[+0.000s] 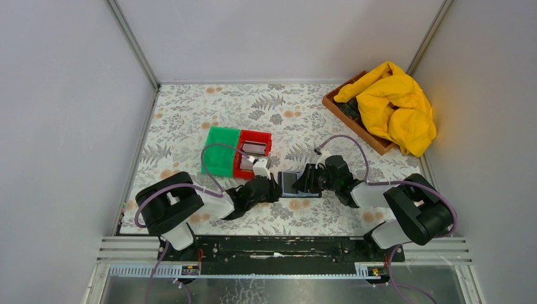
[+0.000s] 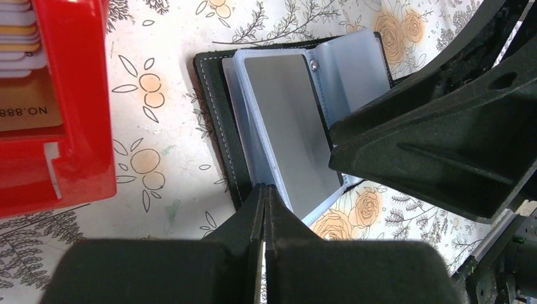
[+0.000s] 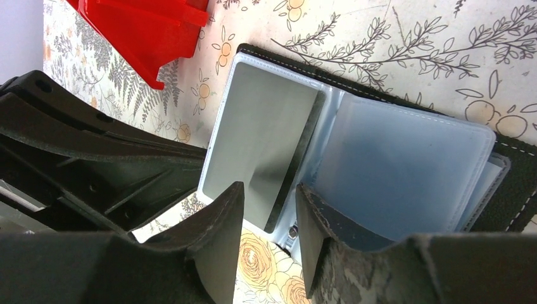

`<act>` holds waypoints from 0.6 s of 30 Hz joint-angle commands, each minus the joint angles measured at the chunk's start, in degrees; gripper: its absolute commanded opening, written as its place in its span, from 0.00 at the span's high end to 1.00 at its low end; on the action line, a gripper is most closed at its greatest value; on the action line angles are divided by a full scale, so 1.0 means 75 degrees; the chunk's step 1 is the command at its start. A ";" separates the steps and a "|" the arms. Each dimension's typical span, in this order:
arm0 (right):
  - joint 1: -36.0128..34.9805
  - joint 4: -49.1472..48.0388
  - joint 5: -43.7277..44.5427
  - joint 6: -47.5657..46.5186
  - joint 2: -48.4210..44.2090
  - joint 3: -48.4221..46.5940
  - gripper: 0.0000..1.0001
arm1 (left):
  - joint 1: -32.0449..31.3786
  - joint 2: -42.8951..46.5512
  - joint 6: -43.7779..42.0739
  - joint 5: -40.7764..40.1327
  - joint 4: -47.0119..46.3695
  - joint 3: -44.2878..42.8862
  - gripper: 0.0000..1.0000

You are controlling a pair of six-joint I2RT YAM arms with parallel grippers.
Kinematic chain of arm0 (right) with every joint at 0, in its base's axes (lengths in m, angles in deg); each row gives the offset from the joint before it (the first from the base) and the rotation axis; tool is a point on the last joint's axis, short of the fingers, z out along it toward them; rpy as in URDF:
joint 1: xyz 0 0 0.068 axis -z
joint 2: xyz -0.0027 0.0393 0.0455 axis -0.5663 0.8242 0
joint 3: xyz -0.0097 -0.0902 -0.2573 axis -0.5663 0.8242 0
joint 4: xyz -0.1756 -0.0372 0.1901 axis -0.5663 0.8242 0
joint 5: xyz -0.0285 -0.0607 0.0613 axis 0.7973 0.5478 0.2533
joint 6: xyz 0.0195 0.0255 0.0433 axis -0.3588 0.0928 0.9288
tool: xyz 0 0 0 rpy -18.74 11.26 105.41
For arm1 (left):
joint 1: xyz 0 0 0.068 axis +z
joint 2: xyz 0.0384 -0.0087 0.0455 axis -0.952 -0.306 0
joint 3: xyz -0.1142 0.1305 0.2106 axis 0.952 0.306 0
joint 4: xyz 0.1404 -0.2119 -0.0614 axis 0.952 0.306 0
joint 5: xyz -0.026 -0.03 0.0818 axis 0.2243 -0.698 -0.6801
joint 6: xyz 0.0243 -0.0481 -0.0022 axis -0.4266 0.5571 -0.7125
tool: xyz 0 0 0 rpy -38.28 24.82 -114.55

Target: Take the credit cards out of the card holder

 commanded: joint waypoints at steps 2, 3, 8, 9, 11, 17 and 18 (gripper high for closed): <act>0.0055 -0.0094 -0.0002 -0.0139 0.0105 -0.0105 0.56 | 0.0034 -0.0157 -0.0109 0.0171 0.0122 -0.0074 1.00; 0.0062 -0.0071 0.0010 -0.0158 0.0104 -0.0104 0.56 | 0.0035 -0.0086 -0.0109 0.0115 0.0193 -0.0042 1.00; 0.0078 -0.0043 0.0001 -0.0163 0.0148 -0.0121 0.55 | 0.0066 0.0542 -0.0173 -0.0287 0.0819 0.0157 1.00; 0.0079 -0.0052 -0.0008 -0.0157 0.0149 -0.0120 0.55 | 0.0078 0.0697 -0.0187 -0.0324 0.0869 0.0197 1.00; 0.0090 -0.0066 -0.0021 -0.0145 0.0172 -0.0127 0.55 | 0.0093 0.0944 -0.0211 -0.0361 0.0943 0.0264 1.00; 0.0091 -0.0113 -0.0069 -0.0111 0.0242 -0.0138 0.55 | 0.0100 0.1153 -0.0226 -0.0083 0.0649 0.0242 1.00; 0.0082 -0.0115 -0.0069 -0.0108 0.0245 -0.0145 0.55 | 0.0119 0.1108 -0.0226 0.0033 0.0499 0.0224 1.00</act>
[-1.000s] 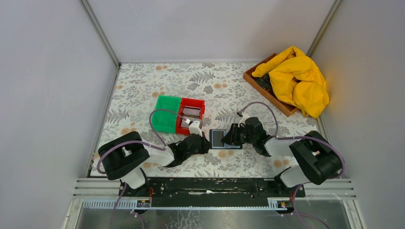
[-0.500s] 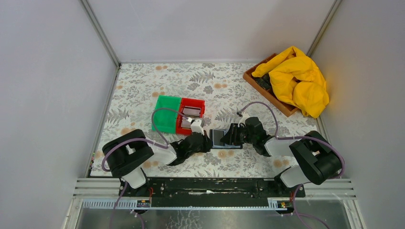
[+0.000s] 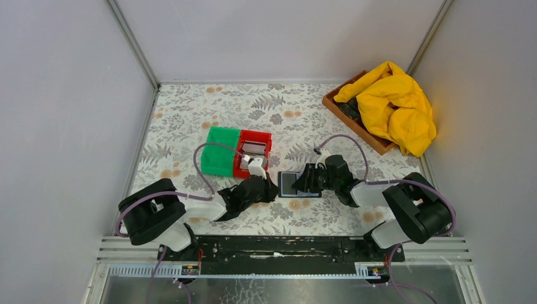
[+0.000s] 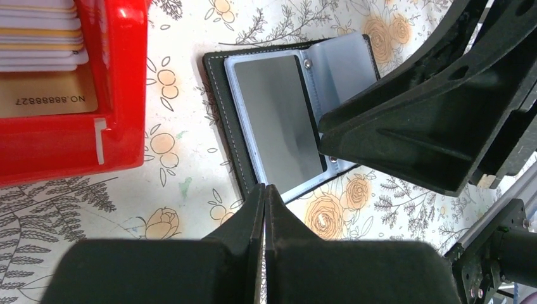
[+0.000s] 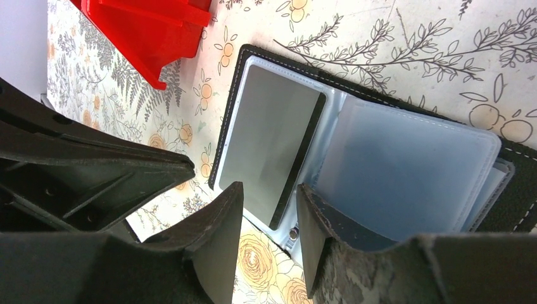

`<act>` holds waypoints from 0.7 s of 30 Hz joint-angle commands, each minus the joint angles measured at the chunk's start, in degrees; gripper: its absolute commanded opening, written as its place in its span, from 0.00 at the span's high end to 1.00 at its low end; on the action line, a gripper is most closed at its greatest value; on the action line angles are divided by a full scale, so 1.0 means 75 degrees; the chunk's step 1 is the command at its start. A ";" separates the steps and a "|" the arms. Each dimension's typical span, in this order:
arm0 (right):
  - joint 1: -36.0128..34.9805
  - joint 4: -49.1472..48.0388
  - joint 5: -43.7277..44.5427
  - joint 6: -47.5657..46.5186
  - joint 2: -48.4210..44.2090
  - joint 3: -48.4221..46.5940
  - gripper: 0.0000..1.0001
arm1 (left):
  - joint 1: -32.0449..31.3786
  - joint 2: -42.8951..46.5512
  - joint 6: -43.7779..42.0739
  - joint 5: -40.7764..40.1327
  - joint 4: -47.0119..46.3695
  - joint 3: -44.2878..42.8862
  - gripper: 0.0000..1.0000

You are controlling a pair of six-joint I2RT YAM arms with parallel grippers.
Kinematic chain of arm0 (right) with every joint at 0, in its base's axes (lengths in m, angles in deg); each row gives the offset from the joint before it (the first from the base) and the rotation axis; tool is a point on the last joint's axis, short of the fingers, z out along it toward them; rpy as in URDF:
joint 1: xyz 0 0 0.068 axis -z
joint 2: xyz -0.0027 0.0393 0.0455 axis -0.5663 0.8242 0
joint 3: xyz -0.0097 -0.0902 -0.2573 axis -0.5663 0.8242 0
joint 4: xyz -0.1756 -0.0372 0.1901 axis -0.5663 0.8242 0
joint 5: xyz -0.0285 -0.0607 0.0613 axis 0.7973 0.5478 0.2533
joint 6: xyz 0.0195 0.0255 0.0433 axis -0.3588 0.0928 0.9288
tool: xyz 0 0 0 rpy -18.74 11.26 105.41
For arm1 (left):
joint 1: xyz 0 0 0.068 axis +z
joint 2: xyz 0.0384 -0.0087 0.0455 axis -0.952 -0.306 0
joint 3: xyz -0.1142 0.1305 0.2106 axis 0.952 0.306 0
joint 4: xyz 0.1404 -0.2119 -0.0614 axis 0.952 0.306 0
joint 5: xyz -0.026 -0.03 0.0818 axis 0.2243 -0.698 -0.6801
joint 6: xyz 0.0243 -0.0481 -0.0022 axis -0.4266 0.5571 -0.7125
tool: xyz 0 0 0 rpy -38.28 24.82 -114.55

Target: Take the credit cards out of the card holder

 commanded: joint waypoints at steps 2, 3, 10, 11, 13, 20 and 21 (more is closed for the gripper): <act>0.0052 -0.0046 0.0044 -0.0108 0.0161 -0.0112 0.55 | 0.0141 -0.0137 -0.0153 0.0443 -0.0592 -0.0048 1.00; 0.0053 -0.0046 0.0050 -0.0112 0.0159 -0.0112 0.55 | 0.0161 -0.0238 -0.0157 0.0504 -0.0617 -0.0110 1.00; 0.0064 -0.0046 0.0032 -0.0113 0.0166 -0.0103 0.55 | 0.0277 -0.0982 -0.0165 0.0779 -0.0809 -0.0397 1.00; 0.0064 -0.0037 0.0033 -0.0124 0.0171 -0.0106 0.55 | 0.0303 -0.1045 -0.0144 0.0826 -0.0848 -0.0401 1.00; 0.0064 -0.0037 0.0012 -0.0136 0.0189 -0.0118 0.55 | 0.0331 -0.1179 -0.0124 0.0880 -0.0939 -0.0383 1.00; 0.0085 -0.0056 -0.0035 -0.0118 0.0192 -0.0119 0.55 | 0.0396 -0.1414 -0.0112 0.0996 -0.0960 -0.0438 1.00; 0.0088 -0.0068 -0.0037 -0.0123 0.0174 -0.0116 0.55 | 0.0399 -0.1414 -0.0115 0.1014 -0.0955 -0.0440 1.00</act>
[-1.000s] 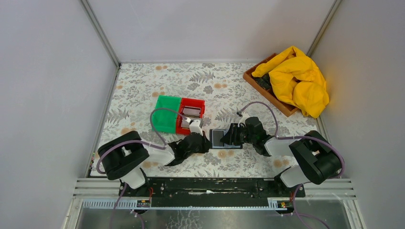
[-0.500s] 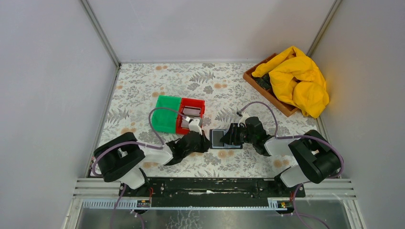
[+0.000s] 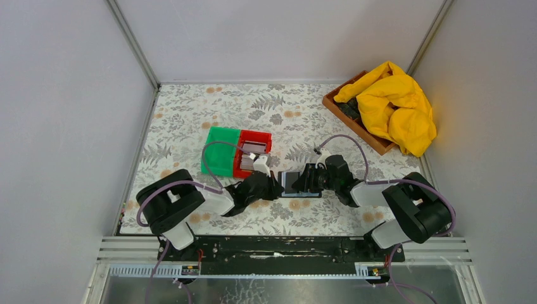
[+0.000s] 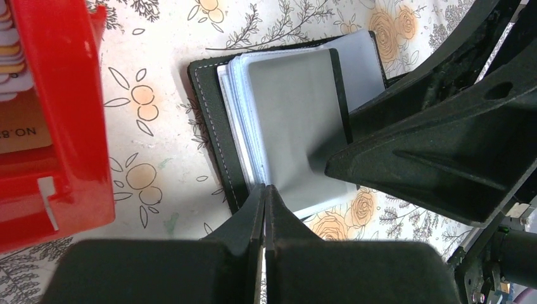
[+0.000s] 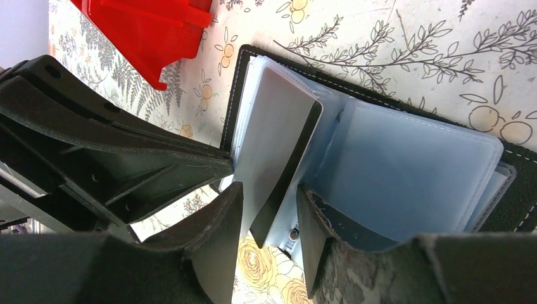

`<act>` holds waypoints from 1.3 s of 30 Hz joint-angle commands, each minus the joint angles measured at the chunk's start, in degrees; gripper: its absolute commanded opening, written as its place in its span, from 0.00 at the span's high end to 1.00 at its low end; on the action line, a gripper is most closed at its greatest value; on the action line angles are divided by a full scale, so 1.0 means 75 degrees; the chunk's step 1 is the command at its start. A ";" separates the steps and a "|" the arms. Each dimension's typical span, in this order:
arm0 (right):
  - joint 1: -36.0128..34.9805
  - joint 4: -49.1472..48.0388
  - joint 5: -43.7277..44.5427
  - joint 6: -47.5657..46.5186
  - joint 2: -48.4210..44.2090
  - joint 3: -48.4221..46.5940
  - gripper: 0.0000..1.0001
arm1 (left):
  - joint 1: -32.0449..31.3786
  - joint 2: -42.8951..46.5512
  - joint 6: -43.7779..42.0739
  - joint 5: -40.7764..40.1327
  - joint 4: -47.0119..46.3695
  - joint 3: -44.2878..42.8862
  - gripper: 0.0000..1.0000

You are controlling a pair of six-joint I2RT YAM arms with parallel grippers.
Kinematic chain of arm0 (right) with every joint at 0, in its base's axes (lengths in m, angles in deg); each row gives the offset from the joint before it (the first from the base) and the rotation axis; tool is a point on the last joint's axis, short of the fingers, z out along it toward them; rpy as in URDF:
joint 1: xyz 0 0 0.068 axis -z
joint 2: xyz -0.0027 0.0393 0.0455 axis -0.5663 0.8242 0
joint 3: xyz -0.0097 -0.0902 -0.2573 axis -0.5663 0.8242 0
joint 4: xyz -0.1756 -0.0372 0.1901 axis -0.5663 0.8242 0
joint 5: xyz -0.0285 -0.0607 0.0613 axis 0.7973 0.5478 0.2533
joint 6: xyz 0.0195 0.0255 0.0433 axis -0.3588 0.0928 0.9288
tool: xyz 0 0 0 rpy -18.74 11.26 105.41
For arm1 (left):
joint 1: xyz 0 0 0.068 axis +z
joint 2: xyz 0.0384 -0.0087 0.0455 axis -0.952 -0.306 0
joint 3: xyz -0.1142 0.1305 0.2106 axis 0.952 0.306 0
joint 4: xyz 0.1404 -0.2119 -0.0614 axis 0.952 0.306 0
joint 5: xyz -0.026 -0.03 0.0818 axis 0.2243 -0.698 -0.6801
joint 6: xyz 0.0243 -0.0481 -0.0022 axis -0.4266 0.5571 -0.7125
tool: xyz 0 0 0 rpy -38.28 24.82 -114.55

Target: Take the credit cards out of the card holder

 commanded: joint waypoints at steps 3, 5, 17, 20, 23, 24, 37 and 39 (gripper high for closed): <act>0.0067 -0.0050 0.0042 -0.0104 0.0020 -0.0048 0.55 | 0.0060 -0.0259 -0.0077 0.0197 -0.0077 -0.0119 1.00; 0.0073 -0.0080 0.0126 -0.0099 -0.0114 0.0022 0.56 | 0.0067 -0.0262 -0.0077 0.0200 -0.0071 -0.0105 1.00; 0.0090 -0.0120 0.0391 -0.0075 -0.0654 0.0277 0.91 | 0.0086 -0.0350 -0.0043 0.0241 -0.0062 -0.0068 1.00; 0.0091 -0.0069 0.0421 -0.0112 -0.0768 0.0302 0.97 | 0.0090 -0.0409 -0.0032 0.0300 -0.0062 -0.0110 1.00; 0.0108 0.0008 0.0457 -0.0161 -0.0833 0.0300 0.98 | 0.0100 -0.0471 -0.0024 0.0326 -0.0066 -0.0129 1.00; 0.0109 0.0026 0.0465 -0.0163 -0.0855 0.0303 0.96 | 0.0092 -0.0493 -0.0019 0.0334 -0.0063 -0.0133 1.00; 0.0241 0.0055 0.0446 -0.0182 -0.1080 0.0395 0.84 | 0.0094 -0.0684 -0.0018 0.0456 -0.0051 -0.0210 1.00; 0.0272 0.0014 0.0415 -0.0155 -0.1107 0.0424 0.82 | 0.0091 -0.0712 -0.0018 0.0491 -0.0051 -0.0229 1.00</act>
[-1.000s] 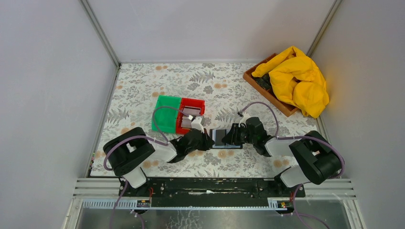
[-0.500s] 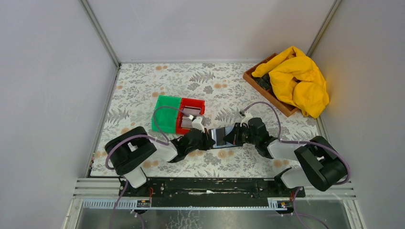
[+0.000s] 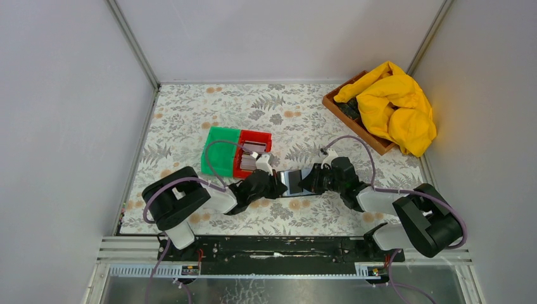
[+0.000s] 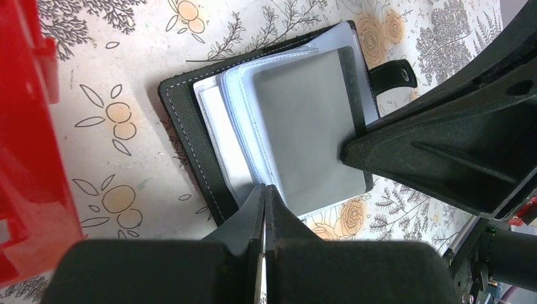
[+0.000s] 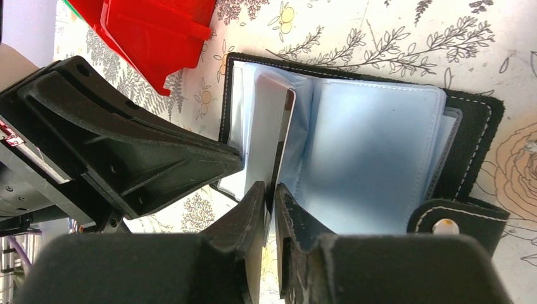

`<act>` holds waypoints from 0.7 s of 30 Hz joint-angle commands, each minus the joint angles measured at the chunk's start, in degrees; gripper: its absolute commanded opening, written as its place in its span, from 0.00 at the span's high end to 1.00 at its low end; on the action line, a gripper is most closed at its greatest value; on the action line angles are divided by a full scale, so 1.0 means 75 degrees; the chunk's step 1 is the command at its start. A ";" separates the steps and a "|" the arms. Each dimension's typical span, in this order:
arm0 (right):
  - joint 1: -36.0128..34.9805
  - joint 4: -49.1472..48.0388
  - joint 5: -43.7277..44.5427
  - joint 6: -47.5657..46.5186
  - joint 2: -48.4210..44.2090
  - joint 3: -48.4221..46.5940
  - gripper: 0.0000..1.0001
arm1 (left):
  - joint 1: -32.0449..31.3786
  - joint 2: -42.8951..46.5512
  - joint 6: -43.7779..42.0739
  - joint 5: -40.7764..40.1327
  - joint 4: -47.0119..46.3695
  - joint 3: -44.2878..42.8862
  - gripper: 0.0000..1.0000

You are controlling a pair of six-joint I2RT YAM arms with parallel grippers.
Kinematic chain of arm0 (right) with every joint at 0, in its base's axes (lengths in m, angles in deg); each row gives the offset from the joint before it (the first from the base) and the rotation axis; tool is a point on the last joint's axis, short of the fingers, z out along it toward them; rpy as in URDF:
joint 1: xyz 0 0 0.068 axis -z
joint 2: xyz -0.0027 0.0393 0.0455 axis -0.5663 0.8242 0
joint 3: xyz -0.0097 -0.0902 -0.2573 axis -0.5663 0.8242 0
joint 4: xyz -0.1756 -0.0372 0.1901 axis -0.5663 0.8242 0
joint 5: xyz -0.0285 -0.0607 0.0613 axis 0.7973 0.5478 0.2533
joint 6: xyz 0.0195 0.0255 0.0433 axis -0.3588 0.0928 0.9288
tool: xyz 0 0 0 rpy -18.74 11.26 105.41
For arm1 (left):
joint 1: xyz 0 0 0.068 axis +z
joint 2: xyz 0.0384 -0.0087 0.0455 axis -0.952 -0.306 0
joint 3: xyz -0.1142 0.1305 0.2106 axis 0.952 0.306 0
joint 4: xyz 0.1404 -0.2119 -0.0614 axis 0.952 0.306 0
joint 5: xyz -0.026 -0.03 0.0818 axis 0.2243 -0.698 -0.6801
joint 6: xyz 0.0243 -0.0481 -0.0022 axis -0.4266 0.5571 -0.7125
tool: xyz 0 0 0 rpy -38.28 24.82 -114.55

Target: Take the credit cards out of the card holder

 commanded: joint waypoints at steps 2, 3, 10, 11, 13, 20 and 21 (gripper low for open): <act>0.0138 -0.0170 0.0078 -0.0157 -0.0213 0.0058 0.82 | -0.0001 -0.0338 -0.0065 0.0185 0.0336 -0.0063 1.00; 0.0157 -0.0187 0.0051 -0.0155 -0.0213 0.0069 0.82 | 0.0004 -0.0351 -0.0071 0.0187 0.0346 -0.0075 1.00; 0.0297 -0.0224 0.0025 -0.0116 -0.0391 0.0168 0.79 | 0.0007 -0.0411 -0.0071 0.0236 0.0384 -0.0148 1.00; 0.0327 -0.0214 0.0032 -0.0109 -0.0424 0.0192 0.79 | 0.0002 -0.0414 -0.0075 0.0235 0.0390 -0.0147 1.00; 0.0382 -0.0213 0.0025 -0.0107 -0.0477 0.0227 0.78 | 0.0007 -0.0435 -0.0077 0.0249 0.0395 -0.0155 1.00; 0.0453 -0.0305 -0.0093 -0.0066 -0.0451 0.0258 0.78 | 0.0005 -0.0436 -0.0077 0.0274 0.0406 -0.0147 1.00; 0.0467 -0.0322 -0.0095 -0.0072 -0.0439 0.0258 0.79 | 0.0007 -0.0443 -0.0077 0.0269 0.0406 -0.0156 1.00</act>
